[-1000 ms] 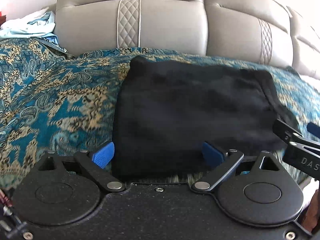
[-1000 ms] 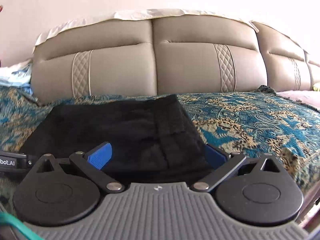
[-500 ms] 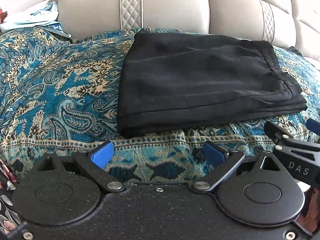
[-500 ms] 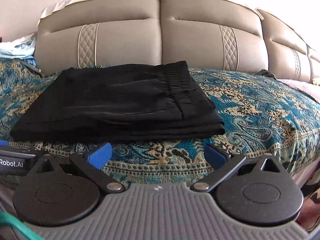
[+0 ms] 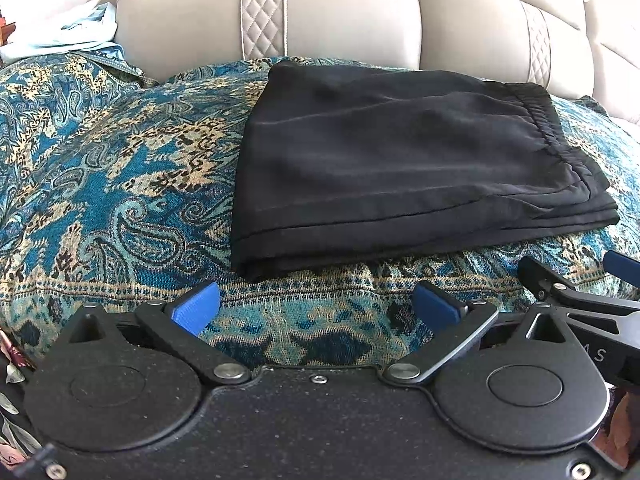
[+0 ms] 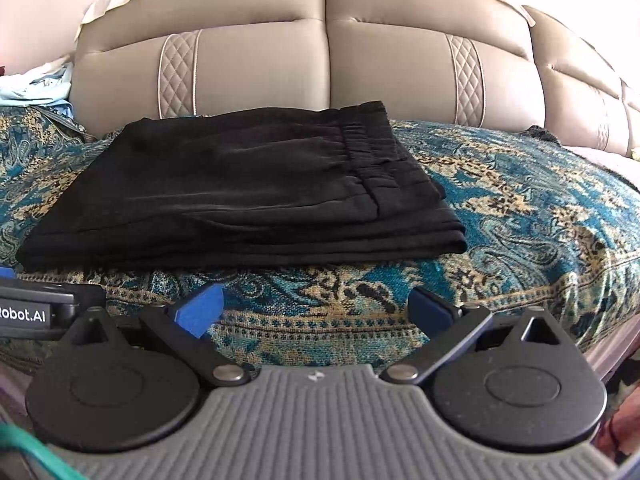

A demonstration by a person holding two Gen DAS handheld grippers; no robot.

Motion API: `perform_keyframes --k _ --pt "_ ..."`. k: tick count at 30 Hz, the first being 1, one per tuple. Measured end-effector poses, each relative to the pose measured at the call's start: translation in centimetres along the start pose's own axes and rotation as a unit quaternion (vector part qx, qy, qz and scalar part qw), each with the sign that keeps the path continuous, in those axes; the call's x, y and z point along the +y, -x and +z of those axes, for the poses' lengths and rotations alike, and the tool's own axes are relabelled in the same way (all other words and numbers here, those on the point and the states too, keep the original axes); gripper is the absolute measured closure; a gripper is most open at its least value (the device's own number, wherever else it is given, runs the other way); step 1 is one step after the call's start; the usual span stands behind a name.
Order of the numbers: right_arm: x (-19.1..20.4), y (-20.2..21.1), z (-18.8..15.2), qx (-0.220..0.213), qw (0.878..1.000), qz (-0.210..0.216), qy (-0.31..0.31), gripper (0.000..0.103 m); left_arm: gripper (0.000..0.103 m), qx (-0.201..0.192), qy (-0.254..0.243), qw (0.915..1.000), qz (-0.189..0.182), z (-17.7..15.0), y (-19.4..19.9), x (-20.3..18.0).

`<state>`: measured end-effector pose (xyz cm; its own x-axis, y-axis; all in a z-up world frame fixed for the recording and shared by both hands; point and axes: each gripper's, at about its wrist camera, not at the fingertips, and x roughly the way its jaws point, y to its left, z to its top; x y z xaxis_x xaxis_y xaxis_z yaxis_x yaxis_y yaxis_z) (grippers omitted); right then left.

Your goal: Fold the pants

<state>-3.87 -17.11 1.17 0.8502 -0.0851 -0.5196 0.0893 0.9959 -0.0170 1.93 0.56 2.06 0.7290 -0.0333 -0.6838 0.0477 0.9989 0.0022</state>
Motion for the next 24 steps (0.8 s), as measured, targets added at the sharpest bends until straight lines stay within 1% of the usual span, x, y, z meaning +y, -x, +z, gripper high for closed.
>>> perform_keyframes --k 4,24 --pt "0.24 -0.07 -0.08 -0.002 1.000 0.000 0.009 0.000 0.000 0.002 0.001 1.0000 -0.002 0.10 -0.05 0.07" --pt "0.37 -0.08 -0.12 -0.001 1.000 0.004 0.014 0.000 0.000 0.005 0.003 1.0000 -0.002 0.17 -0.18 0.17"
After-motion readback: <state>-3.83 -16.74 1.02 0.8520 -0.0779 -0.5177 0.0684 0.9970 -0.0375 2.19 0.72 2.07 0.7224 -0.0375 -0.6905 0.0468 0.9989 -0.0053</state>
